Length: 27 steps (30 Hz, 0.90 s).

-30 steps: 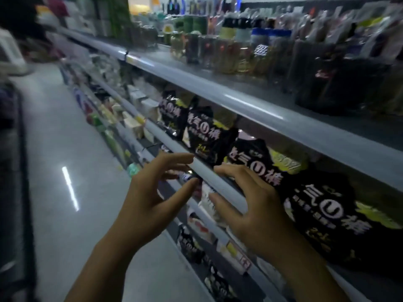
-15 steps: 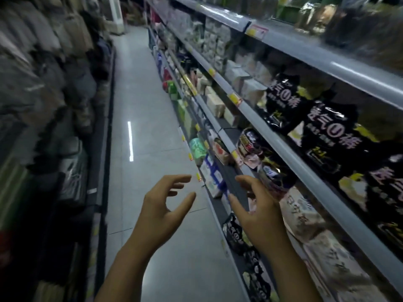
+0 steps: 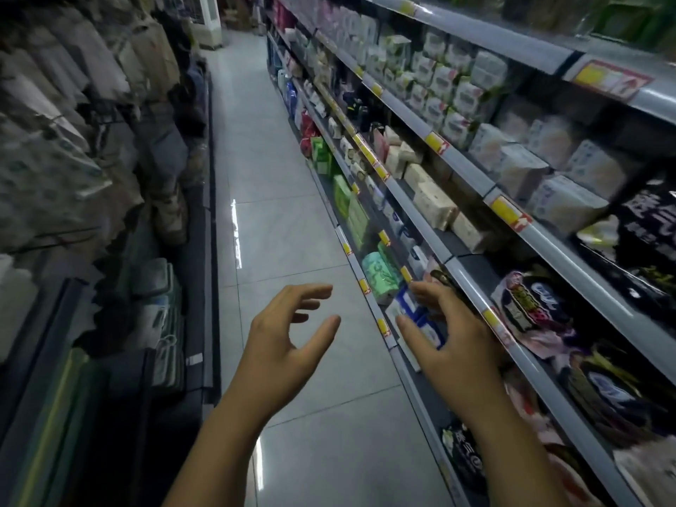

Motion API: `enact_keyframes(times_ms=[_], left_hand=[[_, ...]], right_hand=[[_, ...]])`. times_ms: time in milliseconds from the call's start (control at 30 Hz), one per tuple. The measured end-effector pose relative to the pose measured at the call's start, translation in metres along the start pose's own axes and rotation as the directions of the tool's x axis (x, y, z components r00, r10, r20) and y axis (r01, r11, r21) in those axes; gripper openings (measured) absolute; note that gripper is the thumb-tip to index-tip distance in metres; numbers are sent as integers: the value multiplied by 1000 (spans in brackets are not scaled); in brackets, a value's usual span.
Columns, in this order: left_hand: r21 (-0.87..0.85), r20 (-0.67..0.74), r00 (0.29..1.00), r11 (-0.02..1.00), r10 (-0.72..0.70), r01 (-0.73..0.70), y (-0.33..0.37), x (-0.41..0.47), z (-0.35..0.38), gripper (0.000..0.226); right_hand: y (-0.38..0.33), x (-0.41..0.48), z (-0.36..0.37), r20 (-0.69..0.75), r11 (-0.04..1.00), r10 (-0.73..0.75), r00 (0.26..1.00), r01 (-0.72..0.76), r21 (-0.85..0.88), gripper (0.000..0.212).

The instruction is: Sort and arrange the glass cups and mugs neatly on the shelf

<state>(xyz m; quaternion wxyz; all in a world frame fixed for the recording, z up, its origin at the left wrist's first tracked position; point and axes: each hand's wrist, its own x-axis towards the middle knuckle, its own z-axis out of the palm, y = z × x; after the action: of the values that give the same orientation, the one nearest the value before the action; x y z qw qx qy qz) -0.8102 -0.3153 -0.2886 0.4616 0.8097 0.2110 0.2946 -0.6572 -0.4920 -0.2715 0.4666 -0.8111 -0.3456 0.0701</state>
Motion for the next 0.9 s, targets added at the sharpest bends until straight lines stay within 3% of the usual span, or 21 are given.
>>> enact_keyframes(times_ms=[233,433,567,767,900], left_hand=[[54,-101,991,994,-88,94,-73,131,-10,32],[75,-188,969,982,-157,174,-94,267,-26,30],[68,-241,956,980,-166,187,-117,349,-33,29],[56,-167,977,988,-132,143,-180,483,-33,29],[28,-5,999,998,-51,51,-218,591,-31,27]], right_hand=[[34,166,79,101,999,-40,994,35,41,37],[31,331,111,256,994,-107,961,98,49,36],[31,424,133,286,993,-121,951,112,49,36],[55,535,168,207,999,-30,978,33,-11,36],[58,608,186,38,996,56,998,-54,-66,37]])
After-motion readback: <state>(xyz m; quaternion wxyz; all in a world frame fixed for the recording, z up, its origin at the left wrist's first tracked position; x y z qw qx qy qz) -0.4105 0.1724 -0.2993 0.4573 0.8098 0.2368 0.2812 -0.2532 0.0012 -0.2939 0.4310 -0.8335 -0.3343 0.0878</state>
